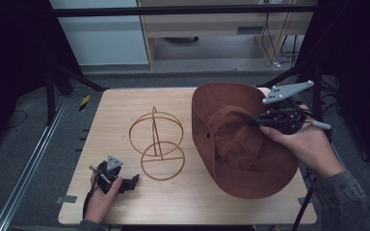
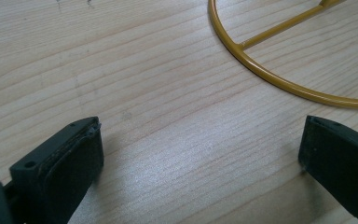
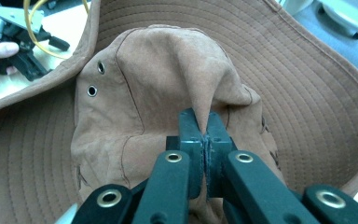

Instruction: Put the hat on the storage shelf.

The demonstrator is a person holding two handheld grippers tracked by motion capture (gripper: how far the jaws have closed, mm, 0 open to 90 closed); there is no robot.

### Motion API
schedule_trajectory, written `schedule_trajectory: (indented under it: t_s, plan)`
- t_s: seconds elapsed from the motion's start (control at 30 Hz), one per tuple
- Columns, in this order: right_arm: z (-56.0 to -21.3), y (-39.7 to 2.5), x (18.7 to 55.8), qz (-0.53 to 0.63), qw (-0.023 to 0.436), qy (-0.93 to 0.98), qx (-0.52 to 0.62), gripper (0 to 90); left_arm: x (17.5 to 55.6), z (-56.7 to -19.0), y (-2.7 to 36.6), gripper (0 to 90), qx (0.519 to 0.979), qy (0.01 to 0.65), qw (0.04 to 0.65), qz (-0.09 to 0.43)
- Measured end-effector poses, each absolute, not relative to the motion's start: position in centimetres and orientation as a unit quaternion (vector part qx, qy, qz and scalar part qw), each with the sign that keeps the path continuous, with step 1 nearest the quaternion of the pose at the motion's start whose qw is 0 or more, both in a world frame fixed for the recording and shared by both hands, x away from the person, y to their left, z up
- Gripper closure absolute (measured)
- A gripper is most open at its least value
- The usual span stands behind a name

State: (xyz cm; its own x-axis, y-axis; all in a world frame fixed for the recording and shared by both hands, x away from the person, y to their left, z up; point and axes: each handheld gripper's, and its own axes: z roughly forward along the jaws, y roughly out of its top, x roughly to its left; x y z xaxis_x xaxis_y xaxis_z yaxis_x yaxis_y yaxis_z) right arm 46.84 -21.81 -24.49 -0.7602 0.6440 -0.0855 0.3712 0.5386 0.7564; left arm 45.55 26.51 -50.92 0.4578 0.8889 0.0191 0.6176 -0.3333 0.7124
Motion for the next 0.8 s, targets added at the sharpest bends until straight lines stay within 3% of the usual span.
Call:
schedule_trajectory:
  t_s: [0.8]
  plan:
    - [-21.8, -18.5, 44.3, 0.437, 0.203, 0.835, 0.265, 89.2, 45.6, -50.9, 26.5, 0.0, 0.790, 0.476, 0.325, 0.209]
